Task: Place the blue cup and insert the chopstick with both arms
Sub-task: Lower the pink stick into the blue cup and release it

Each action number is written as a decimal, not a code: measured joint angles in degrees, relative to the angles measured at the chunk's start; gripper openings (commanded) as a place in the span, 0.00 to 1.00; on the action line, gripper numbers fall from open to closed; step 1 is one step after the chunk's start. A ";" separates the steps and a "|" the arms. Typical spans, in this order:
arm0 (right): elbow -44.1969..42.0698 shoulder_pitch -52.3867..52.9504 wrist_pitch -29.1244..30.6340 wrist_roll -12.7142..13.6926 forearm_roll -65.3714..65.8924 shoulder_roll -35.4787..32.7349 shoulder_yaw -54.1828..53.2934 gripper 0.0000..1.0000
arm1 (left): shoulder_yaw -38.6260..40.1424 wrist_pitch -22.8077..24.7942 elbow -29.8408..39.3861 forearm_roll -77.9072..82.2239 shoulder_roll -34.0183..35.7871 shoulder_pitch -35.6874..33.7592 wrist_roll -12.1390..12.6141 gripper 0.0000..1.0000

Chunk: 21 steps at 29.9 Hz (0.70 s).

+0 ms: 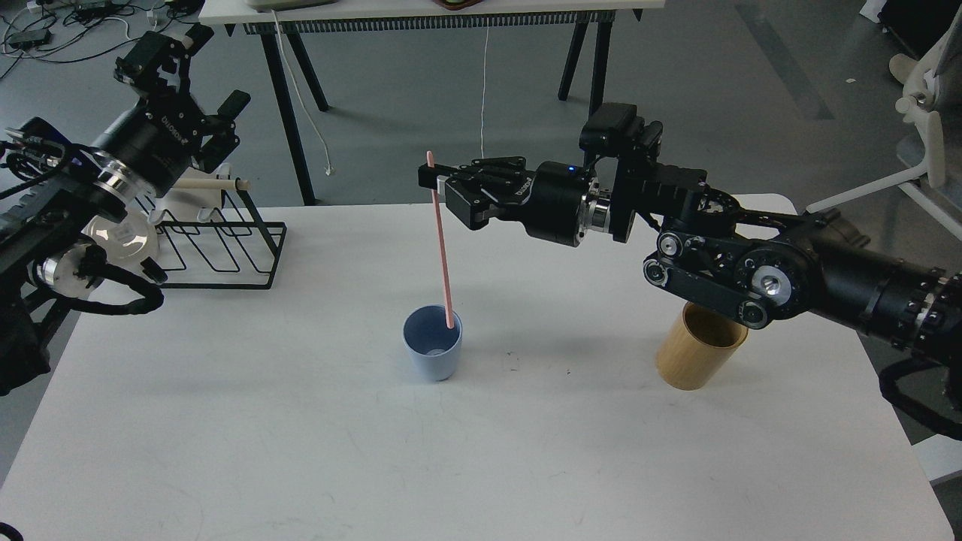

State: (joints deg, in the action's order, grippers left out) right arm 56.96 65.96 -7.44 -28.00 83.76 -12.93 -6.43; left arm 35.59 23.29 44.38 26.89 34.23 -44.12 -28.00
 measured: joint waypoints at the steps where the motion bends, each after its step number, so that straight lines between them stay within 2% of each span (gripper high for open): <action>1: -0.56 -0.02 -0.32 0.00 0.00 0.58 0.12 0.00 | 0.00 0.00 0.00 0.00 -0.05 0.00 0.00 0.97; 10: -4.45 -0.19 -1.26 0.00 0.00 4.95 0.38 0.00 | 0.04 0.00 0.00 -0.01 -0.22 0.16 0.00 0.97; 21: -7.01 -0.59 -1.31 0.00 0.00 6.65 1.72 0.02 | 0.04 0.00 -0.08 -0.01 -0.25 0.28 0.00 0.97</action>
State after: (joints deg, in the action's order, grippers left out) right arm 49.96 65.37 -8.74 -28.00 83.76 -6.27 -4.72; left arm 35.63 23.29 44.30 26.89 33.98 -43.84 -28.00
